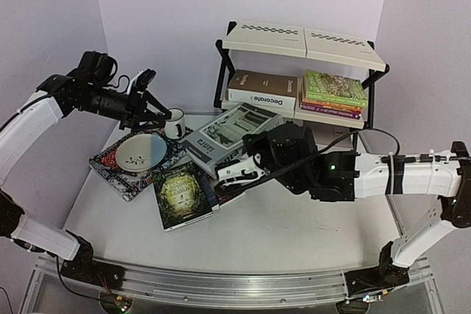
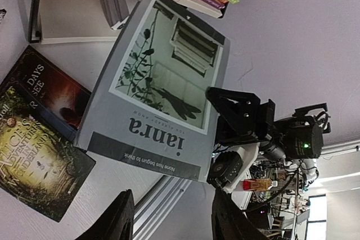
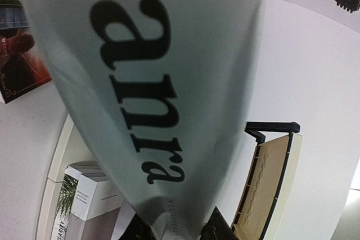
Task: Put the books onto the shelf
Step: Place the book on the book pile on the shelf.
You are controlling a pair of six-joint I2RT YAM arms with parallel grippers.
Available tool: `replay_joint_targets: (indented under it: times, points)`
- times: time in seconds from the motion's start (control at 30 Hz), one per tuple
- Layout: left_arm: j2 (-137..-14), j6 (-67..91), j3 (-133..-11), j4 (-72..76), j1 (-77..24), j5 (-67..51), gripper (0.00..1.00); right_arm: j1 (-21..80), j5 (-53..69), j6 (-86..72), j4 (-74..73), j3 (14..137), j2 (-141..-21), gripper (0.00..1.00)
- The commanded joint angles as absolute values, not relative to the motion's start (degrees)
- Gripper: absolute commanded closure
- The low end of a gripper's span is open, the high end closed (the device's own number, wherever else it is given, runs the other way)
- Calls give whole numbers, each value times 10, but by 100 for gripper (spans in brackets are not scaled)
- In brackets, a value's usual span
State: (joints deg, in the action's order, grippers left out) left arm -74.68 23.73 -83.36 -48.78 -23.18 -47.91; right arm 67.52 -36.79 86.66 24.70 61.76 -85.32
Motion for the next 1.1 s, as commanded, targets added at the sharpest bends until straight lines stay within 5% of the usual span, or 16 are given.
replay_joint_targets:
  times: [0.0,0.57,1.07]
  points:
    - [-724,216,-891,-520,-229,-393,53,686,-441,879,328,673,-870,78]
    - [-682,228,-928,-534,-229,-234,53,681,-493,887,389,745,-914,81]
    - [-662,230,-903,-534,-229,-220,53,618,-565,884,392,787,-946,81]
